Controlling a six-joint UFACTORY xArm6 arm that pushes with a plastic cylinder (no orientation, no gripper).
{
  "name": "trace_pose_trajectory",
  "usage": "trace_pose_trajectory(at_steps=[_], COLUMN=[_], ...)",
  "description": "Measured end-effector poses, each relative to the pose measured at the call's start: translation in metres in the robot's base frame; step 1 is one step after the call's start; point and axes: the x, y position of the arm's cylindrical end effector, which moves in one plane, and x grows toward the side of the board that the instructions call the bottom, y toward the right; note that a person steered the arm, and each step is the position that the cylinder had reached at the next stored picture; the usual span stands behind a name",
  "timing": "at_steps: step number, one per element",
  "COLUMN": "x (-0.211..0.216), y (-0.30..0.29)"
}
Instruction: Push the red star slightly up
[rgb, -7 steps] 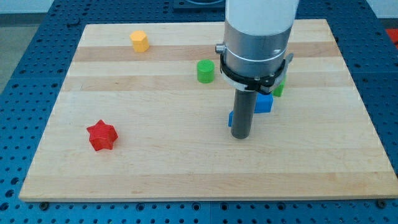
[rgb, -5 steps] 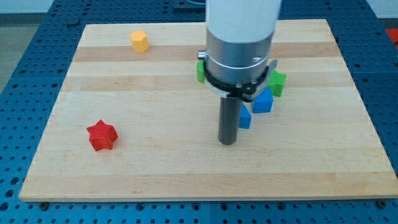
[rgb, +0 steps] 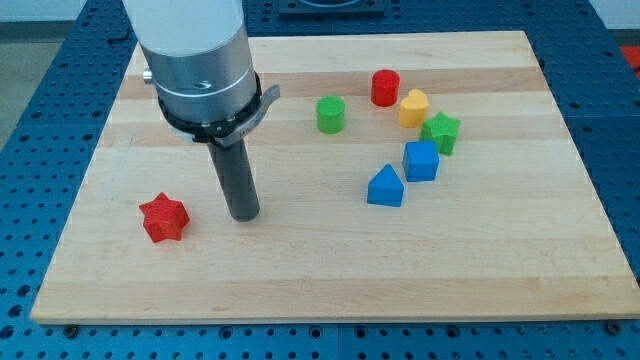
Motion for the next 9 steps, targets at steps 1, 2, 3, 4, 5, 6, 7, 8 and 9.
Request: trace_pose_trajectory(at_steps=[1, 2, 3, 4, 5, 6, 7, 8, 9], x=[0.008, 0.027, 0.068, 0.077, 0.074, 0.061, 0.039, 0.031, 0.026], y=[-0.004, -0.018, -0.031, -0.054, -0.126, -0.185, -0.191, -0.171, -0.135])
